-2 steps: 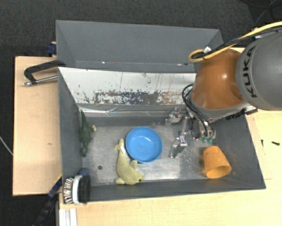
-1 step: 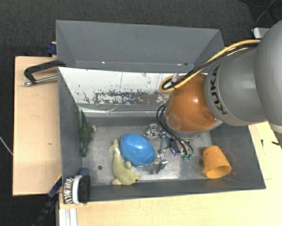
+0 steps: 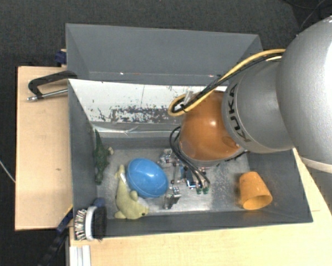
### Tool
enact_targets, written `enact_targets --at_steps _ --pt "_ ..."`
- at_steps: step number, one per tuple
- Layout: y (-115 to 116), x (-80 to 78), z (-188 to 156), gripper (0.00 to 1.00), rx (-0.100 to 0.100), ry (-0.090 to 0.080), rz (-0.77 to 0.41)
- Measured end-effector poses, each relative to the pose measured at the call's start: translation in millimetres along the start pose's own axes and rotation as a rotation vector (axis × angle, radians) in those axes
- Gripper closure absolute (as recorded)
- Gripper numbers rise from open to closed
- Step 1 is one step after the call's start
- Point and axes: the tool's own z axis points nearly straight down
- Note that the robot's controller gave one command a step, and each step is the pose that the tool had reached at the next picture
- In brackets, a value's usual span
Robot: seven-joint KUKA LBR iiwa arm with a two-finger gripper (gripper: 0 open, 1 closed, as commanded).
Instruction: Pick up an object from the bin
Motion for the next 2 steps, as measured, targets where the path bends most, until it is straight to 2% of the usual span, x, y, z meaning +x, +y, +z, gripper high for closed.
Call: enact_targets --at_steps 1,2 --pt "33.3 5.6 0.1 0.00 0.000 0.000 0.280" --pt "97.5 -29.0 -2.2 0.00 0.004 0.003 0.398"
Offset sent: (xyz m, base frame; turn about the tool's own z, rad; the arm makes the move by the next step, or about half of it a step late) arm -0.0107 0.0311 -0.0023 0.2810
